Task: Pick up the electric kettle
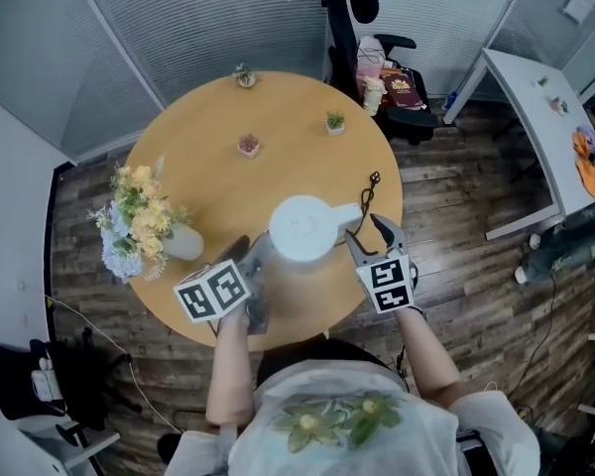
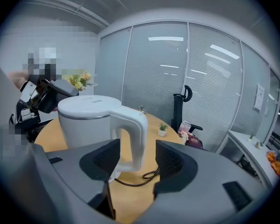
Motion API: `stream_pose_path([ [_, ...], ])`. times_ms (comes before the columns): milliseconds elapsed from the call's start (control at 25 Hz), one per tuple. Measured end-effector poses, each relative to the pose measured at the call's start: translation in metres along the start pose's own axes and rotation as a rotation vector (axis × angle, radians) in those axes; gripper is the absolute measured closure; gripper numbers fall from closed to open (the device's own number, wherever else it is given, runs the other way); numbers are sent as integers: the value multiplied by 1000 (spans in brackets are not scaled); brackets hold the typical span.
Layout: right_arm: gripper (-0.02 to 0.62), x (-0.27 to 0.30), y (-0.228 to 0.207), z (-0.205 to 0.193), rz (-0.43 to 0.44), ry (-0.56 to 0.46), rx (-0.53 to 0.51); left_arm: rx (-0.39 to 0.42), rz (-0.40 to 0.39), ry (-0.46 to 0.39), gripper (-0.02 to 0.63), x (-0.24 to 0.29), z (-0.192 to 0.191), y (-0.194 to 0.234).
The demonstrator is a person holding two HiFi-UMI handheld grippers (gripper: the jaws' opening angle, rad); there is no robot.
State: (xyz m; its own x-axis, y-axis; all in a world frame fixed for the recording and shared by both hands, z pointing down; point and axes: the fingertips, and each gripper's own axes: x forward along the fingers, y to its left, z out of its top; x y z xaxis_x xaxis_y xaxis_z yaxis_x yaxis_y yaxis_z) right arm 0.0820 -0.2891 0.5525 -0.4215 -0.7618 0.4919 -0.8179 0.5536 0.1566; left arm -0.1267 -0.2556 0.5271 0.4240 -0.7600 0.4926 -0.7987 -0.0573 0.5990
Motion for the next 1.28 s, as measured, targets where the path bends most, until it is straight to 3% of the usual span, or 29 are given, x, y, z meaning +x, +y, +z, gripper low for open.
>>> stream_pose_path([
  [280,350,23,-5,-8,-10,21,-44,-46,-27,19,409,5,-2,-1],
  [1040,353,48,-4,-40,4,111,12,-150,-93,36,514,7,-4,-11],
  [1280,439,52,-3,-49,-11,122,27,-179,-105,23,523,7,-4,-10],
])
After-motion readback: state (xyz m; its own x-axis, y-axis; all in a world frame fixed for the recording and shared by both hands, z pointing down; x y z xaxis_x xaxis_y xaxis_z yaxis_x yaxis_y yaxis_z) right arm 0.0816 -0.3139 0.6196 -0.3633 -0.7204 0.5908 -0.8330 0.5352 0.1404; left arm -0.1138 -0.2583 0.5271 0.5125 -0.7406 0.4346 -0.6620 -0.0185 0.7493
